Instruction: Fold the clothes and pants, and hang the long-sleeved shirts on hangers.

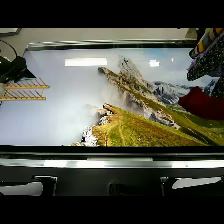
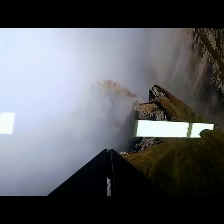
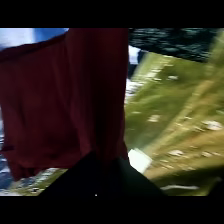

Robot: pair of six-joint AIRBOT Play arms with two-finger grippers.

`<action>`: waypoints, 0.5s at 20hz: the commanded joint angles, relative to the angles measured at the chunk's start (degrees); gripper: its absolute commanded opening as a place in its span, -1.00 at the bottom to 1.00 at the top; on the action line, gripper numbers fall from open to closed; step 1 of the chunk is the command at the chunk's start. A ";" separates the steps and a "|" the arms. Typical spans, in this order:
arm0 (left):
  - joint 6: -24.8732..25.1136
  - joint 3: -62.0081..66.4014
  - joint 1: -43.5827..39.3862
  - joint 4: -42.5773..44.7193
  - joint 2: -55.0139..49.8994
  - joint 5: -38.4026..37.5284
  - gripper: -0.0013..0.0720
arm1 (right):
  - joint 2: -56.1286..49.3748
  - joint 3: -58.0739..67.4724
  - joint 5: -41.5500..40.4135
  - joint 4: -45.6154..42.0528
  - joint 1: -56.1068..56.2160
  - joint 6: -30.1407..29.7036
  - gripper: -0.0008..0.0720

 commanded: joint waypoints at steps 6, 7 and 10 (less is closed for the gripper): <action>0.04 -0.02 0.04 0.02 -0.02 -0.37 -0.92 | 4.46 -15.87 4.92 -14.16 -1.51 2.36 -0.91; 0.07 -0.02 0.04 0.04 -0.02 -0.37 -0.93 | 5.95 -19.30 3.89 -15.54 -1.51 2.54 -0.91; 0.07 -0.02 0.04 0.04 -0.02 -0.37 -0.92 | 10.05 -29.62 1.14 -17.79 -1.51 3.93 -0.91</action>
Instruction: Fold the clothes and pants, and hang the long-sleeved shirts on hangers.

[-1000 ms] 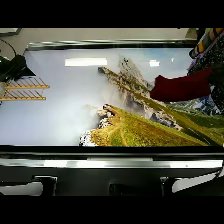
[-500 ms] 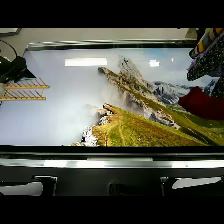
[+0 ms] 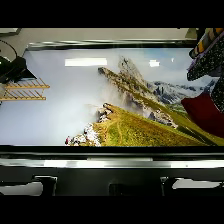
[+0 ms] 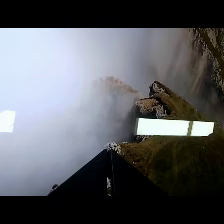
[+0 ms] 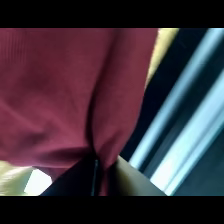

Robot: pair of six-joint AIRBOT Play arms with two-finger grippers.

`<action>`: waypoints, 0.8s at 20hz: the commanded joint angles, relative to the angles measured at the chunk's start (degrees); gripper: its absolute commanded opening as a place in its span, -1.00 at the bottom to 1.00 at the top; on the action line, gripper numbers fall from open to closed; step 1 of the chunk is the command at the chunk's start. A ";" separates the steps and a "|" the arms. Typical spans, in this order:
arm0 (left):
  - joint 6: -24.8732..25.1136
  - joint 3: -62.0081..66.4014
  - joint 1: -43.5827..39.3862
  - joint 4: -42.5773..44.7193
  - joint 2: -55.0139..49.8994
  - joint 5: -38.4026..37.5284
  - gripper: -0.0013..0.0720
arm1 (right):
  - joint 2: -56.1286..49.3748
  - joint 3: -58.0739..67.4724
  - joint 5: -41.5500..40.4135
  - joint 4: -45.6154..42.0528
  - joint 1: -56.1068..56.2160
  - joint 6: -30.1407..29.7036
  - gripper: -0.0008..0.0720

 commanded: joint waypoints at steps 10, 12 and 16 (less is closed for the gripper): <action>0.04 -0.02 0.04 0.00 -0.02 0.00 -0.93 | 9.86 -28.33 -4.70 -8.81 -0.07 5.09 -0.90; 0.04 -0.02 0.04 0.00 -0.02 0.02 -0.92 | 10.34 -30.08 -4.83 -10.49 -0.07 5.11 -0.90; 0.04 -0.02 0.04 0.00 -0.02 0.02 -0.93 | 10.45 -32.11 -4.83 -11.87 -0.07 5.05 -0.90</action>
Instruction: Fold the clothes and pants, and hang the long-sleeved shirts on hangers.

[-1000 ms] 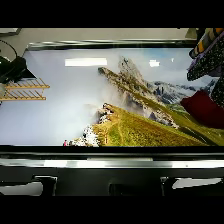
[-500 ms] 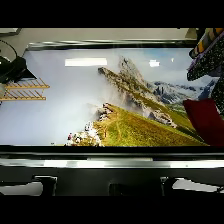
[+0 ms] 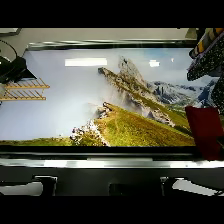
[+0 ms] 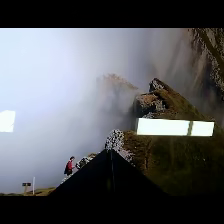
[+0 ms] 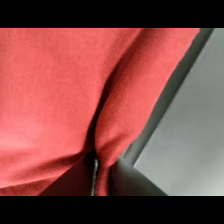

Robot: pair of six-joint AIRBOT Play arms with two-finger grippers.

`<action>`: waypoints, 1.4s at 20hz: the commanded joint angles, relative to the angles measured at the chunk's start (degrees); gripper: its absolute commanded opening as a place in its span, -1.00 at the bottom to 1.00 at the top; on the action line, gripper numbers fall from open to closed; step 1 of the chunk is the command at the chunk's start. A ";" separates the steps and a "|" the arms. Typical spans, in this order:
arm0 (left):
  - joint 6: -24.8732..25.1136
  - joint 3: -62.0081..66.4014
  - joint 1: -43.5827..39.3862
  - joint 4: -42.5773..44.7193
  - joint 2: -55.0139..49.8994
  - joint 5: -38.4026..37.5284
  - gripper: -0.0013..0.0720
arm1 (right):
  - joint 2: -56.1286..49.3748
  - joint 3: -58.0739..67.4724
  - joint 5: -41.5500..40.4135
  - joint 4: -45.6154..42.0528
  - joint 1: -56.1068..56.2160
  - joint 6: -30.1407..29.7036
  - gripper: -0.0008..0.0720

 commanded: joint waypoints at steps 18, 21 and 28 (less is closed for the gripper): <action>5.75 -2.12 -2.60 11.21 -0.76 2.78 -0.93 | 12.09 16.92 -19.56 36.00 25.64 -29.24 -0.49; 7.30 -12.81 -8.72 17.38 2.86 8.13 -0.93 | 11.15 16.87 -14.40 34.53 41.29 -30.03 -0.50; 9.90 -30.36 -13.51 17.59 7.17 14.45 -0.92 | 8.52 15.85 -9.03 33.05 55.49 -29.70 -0.90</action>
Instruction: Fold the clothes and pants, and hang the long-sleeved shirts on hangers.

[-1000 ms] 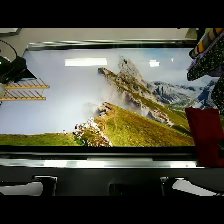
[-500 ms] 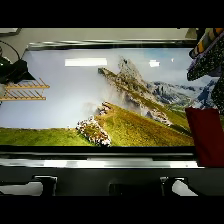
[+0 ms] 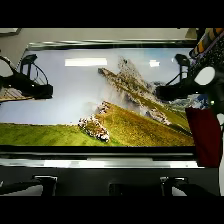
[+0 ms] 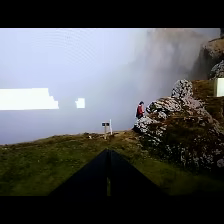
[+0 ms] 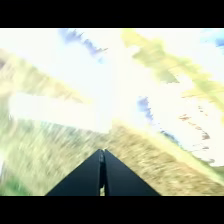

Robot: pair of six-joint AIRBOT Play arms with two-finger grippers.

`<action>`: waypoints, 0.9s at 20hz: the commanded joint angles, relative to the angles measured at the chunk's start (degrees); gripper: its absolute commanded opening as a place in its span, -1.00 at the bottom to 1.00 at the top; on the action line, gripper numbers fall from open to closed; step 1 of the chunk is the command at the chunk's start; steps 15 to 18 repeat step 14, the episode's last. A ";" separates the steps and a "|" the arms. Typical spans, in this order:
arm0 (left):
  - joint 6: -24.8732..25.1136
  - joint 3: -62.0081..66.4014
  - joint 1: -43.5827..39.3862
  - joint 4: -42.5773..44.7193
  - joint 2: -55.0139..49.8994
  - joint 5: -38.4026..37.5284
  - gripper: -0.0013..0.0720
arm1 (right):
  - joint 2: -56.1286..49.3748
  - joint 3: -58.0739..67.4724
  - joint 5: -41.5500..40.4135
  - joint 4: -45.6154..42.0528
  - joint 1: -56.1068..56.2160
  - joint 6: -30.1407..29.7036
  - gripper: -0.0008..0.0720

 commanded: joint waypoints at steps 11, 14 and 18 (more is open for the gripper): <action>-0.96 -6.97 -1.27 1.97 0.50 0.74 -0.92 | -1.11 -0.22 4.63 -2.38 4.72 -3.26 -0.90; -0.96 -6.97 -1.27 1.97 0.50 0.74 -0.92 | -1.11 -0.22 4.63 -2.38 4.72 -3.26 -0.90; -0.96 -6.97 -1.27 1.97 0.50 0.74 -0.92 | -1.11 -0.22 4.63 -2.38 4.72 -3.26 -0.90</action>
